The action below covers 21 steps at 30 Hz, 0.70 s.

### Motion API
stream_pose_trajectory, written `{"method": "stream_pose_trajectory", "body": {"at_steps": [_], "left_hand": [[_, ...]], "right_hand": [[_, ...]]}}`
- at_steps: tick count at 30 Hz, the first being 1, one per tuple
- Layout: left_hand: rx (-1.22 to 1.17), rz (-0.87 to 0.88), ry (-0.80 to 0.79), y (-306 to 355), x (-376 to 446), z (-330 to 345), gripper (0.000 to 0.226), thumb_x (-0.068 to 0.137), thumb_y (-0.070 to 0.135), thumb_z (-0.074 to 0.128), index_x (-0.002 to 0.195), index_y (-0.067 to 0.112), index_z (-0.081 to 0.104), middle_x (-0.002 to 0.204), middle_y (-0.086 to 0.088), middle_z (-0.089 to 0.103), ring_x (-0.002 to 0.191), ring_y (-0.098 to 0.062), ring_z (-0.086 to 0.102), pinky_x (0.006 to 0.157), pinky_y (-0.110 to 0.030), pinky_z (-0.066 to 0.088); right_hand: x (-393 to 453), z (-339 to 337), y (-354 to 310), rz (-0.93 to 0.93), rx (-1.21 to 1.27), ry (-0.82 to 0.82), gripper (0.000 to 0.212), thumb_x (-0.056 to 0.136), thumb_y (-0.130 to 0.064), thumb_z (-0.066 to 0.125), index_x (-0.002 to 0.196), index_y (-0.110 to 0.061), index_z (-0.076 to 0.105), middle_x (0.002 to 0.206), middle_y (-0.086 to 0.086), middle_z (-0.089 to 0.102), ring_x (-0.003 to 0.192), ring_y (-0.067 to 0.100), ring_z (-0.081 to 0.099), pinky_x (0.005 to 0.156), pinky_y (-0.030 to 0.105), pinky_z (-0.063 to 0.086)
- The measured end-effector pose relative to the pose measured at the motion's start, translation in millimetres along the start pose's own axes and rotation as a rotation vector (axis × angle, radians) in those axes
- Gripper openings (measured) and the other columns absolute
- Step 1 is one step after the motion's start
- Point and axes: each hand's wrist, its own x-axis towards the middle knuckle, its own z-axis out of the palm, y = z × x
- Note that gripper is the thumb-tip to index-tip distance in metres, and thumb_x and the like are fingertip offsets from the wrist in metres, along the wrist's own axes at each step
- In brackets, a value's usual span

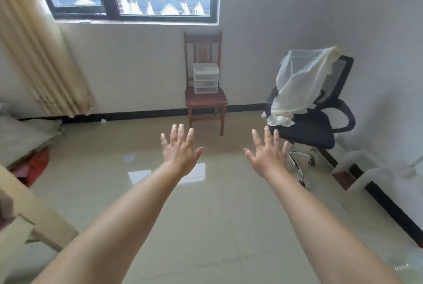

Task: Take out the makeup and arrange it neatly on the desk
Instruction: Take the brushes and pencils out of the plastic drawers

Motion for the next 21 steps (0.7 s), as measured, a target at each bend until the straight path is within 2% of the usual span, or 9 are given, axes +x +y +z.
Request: {"method": "stream_pose_trajectory", "body": {"at_steps": [6,11,21], "left_hand": [[0.036,-0.13,-0.002,-33.1,129.5,-5.3,0.061,0.097,0.048,0.018,0.148,0.02,-0.001,0.156,-0.009,-0.009,0.144,-0.024,-0.014,0.115,-0.049,-0.003],[0.036,-0.147,-0.03,-49.4,249.1,-16.2,0.061,0.098,0.047,0.018,0.148,0.018,0.001,0.157,-0.01,-0.004,0.145,-0.024,-0.01,0.115,-0.049,0.0],[0.053,-0.114,-0.052,-30.3,469.8,-10.3,0.06,0.098,0.045,0.02,0.148,0.016,0.004,0.156,-0.01,0.001,0.145,-0.024,-0.006,0.115,-0.049,0.003]], "right_hand": [[144.9,8.1,-55.8,-0.201,0.014,-0.023,0.061,0.095,-0.048,0.026,0.147,-0.028,0.001,0.156,0.006,-0.012,0.143,0.027,-0.012,0.114,0.048,-0.004],[269.4,4.7,-69.5,-0.144,0.016,-0.046,0.061,0.095,-0.046,0.03,0.147,-0.026,0.004,0.156,0.007,-0.005,0.144,0.026,-0.007,0.115,0.047,0.001],[493.0,6.4,-41.2,-0.017,-0.026,-0.049,0.058,0.096,-0.043,0.03,0.146,-0.021,0.011,0.156,0.009,0.002,0.144,0.027,-0.001,0.115,0.047,0.007]]}}
